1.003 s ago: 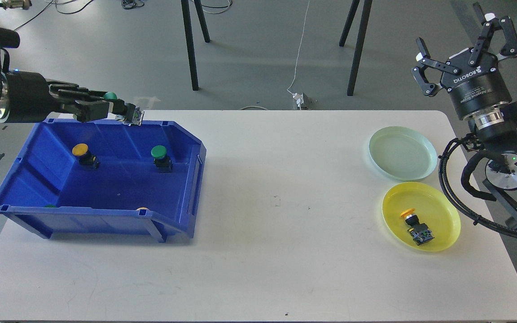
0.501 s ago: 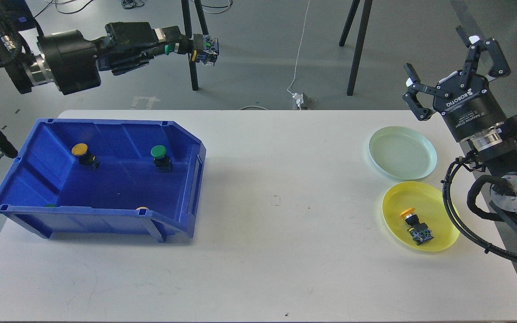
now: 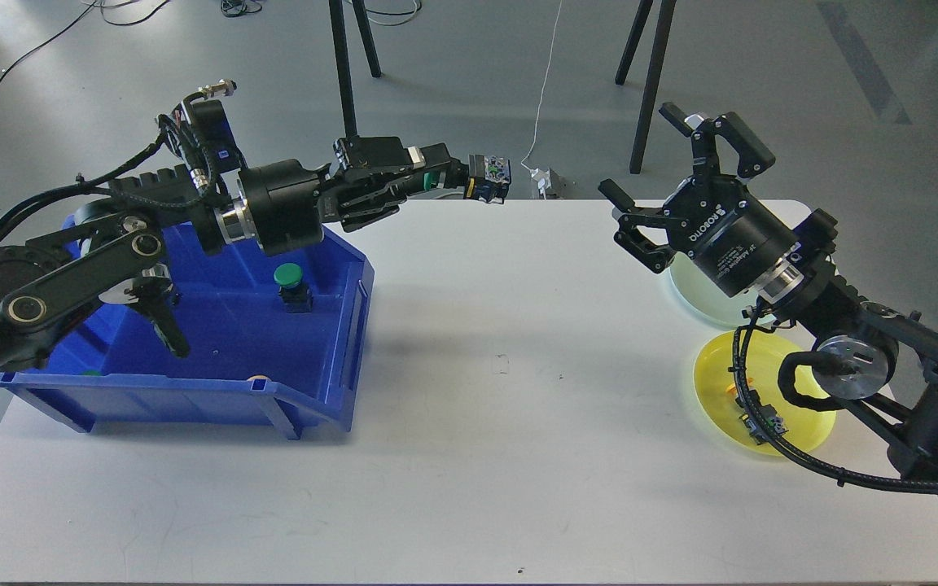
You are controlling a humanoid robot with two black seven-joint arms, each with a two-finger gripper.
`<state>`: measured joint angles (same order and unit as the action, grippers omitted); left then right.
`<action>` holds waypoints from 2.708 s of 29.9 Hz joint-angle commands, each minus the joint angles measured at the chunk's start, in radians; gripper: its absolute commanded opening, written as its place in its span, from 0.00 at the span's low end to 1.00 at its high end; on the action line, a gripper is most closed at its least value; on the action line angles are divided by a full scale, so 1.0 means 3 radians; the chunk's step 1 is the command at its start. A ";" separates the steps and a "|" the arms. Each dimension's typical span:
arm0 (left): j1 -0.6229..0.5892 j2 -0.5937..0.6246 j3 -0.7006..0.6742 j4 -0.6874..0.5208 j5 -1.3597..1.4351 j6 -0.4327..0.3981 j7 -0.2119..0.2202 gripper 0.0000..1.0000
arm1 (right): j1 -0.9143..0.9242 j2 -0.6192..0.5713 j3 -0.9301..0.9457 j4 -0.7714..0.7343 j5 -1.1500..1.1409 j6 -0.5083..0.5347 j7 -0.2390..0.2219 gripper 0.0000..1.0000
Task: Pass button and place on color plate
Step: 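Bring the right gripper to the left gripper and grasp the button, then carry the green-topped button with the right gripper over the pale green plate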
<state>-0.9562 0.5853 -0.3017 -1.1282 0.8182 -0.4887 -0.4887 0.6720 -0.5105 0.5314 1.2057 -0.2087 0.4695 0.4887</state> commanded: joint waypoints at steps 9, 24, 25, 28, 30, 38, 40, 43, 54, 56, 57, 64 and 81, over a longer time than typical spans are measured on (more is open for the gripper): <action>0.0002 -0.0018 -0.0002 0.0008 0.0003 0.0000 0.0000 0.13 | 0.0260 0.0602 -0.0381 -0.0266 -0.0005 0.0000 0.0000 0.97; 0.0002 -0.0018 -0.0002 0.0008 -0.0007 0.0000 0.0000 0.13 | 0.0383 0.0878 -0.0396 -0.0435 -0.0005 0.0015 0.0000 0.91; 0.0002 -0.0018 -0.0002 0.0008 -0.0007 0.0000 0.0000 0.13 | 0.0383 0.0894 -0.0401 -0.0435 -0.0005 0.0015 0.0000 0.90; 0.0002 -0.0018 -0.0002 0.0008 -0.0007 0.0000 0.0000 0.13 | 0.0378 0.0904 -0.0401 -0.0435 -0.0015 0.0010 0.0000 0.85; 0.0002 -0.0018 -0.0002 0.0013 -0.0007 0.0000 0.0000 0.13 | 0.0373 0.0919 -0.0401 -0.0435 -0.0015 0.0005 0.0000 0.77; 0.0002 -0.0023 -0.0002 0.0023 -0.0012 0.0000 0.0000 0.14 | 0.0383 0.0976 -0.0513 -0.0475 -0.0056 -0.0005 0.0000 0.02; 0.0002 -0.0023 -0.0002 0.0023 -0.0017 0.0000 0.0000 0.15 | 0.0383 0.0976 -0.0508 -0.0470 -0.0051 -0.0031 0.0000 0.01; 0.0002 -0.0028 -0.0002 0.0023 -0.0017 0.0000 0.0000 0.16 | 0.0378 0.0981 -0.0513 -0.0470 -0.0051 -0.0163 0.0000 0.01; 0.0002 -0.0039 -0.0007 0.0018 -0.0027 0.0000 0.0000 0.62 | 0.0378 0.0986 -0.0498 -0.0450 -0.0046 -0.0266 0.0000 0.01; 0.0002 -0.0039 -0.0007 0.0018 -0.0027 0.0000 0.0000 0.65 | 0.0373 0.0981 -0.0488 -0.0450 -0.0046 -0.0271 0.0000 0.01; 0.0002 -0.0039 -0.0007 0.0018 -0.0032 0.0000 0.0000 0.67 | 0.0373 0.0976 -0.0478 -0.0445 -0.0046 -0.0271 0.0000 0.01; 0.0007 -0.0039 -0.0007 0.0023 -0.0099 0.0000 0.0000 0.71 | 0.0327 0.0787 -0.0350 -0.0435 -0.0041 -0.0287 0.0000 0.01; 0.0002 -0.0090 -0.0007 0.0110 -0.0135 0.0000 0.0000 0.72 | -0.0026 -0.0099 -0.0375 -0.1665 -0.1927 -0.2428 0.0000 0.01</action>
<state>-0.9542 0.5596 -0.3037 -1.1004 0.7776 -0.4886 -0.4885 0.6819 -0.5564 0.4683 0.8367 -0.6969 -0.1409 0.4887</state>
